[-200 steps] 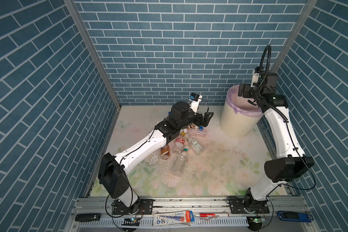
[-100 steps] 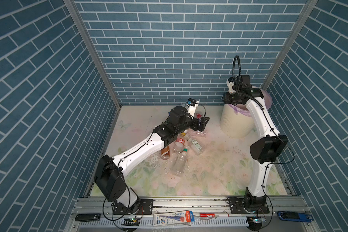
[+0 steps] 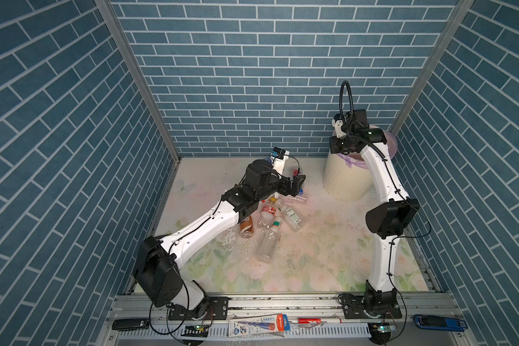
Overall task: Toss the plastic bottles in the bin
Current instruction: 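Draw the right gripper back from the bin while the left gripper moves toward the bottles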
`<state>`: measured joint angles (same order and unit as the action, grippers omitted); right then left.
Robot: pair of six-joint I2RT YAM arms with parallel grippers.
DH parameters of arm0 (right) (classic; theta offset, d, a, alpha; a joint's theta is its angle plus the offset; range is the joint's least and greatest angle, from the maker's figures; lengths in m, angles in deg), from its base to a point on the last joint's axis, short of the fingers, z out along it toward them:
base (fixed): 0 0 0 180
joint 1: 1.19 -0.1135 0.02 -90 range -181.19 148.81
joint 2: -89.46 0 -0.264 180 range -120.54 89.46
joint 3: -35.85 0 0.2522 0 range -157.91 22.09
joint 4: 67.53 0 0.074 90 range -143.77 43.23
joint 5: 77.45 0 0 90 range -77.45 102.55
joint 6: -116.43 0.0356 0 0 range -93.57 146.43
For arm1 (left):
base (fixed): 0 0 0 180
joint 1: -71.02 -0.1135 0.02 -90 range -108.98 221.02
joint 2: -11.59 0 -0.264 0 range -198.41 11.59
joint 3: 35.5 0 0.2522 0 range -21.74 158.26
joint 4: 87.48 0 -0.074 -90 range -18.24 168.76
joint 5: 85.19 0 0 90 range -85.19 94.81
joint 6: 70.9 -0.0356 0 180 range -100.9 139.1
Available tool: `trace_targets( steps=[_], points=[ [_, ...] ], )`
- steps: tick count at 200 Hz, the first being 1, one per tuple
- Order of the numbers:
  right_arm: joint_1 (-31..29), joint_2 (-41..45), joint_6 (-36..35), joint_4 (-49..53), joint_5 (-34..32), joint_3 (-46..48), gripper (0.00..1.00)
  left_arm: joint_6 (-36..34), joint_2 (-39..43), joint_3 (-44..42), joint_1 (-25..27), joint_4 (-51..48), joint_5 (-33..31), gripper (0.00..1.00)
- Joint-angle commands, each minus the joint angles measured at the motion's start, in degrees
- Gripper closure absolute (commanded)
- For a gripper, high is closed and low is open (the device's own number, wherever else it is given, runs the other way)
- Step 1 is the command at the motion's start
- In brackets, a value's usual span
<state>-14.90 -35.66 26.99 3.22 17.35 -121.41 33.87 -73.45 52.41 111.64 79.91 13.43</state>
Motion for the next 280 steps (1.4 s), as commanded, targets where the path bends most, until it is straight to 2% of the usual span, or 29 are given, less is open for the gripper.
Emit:
trace_targets(
  steps=[1,30,57,86,109,144,158,172,215,243,264,280],
  points=[
    [-1.42,-3.57,-0.47,-0.63,4.12,-3.84,0.95,1.01,1.95,-1.15,-1.04,0.43,-0.27,0.01],
    [-3.34,-4.34,-0.06,-1.26,4.74,-6.08,0.96,3.70,3.00,-2.07,-2.75,-1.83,-1.46,0.01],
    [-4.62,-3.67,1.57,-1.35,6.43,-5.44,0.95,4.45,5.02,-2.99,-3.91,-6.42,-7.03,0.01],
    [-5.11,-3.73,1.99,-0.90,5.11,-4.19,0.89,7.42,6.68,-4.05,-6.10,-10.62,-10.20,0.01],
    [-5.08,-3.00,2.62,-1.03,4.26,-3.14,0.77,8.52,7.53,-4.19,-7.02,-13.73,-10.86,0.01],
    [-5.13,-1.08,3.24,-1.71,3.90,-2.86,0.46,8.97,8.83,-4.38,-7.26,-17.84,-12.17,0.01],
    [-5.14,-0.91,3.47,-2.05,3.83,-2.87,0.38,9.14,9.26,-4.34,-7.31,-19.07,-12.57,0.01],
    [-5.18,2.10,3.95,-2.21,3.73,-2.91,0.26,9.36,9.50,-4.19,-7.49,-20.46,-12.86,0.01],
    [-6.63,8.99,2.89,-3.47,2.01,-0.37,0.01,11.45,10.50,-4.23,-8.91,-25.67,-16.08,0.01],
    [-9.92,15.17,0.54,-6.05,-1.32,5.09,0.01,13.89,10.58,-3.86,-11.30,-31.36,-20.43,0.01],
    [-13.15,20.64,-0.47,-10.52,0.71,13.55,0.01,13.77,10.13,-4.28,-14.88,-34.74,-18.39,0.01],
    [-16.05,25.69,-1.69,-17.26,3.98,24.16,0.01,13.81,9.31,-6.52,-19.74,-34.25,-12.21,0.01]
  ],
)
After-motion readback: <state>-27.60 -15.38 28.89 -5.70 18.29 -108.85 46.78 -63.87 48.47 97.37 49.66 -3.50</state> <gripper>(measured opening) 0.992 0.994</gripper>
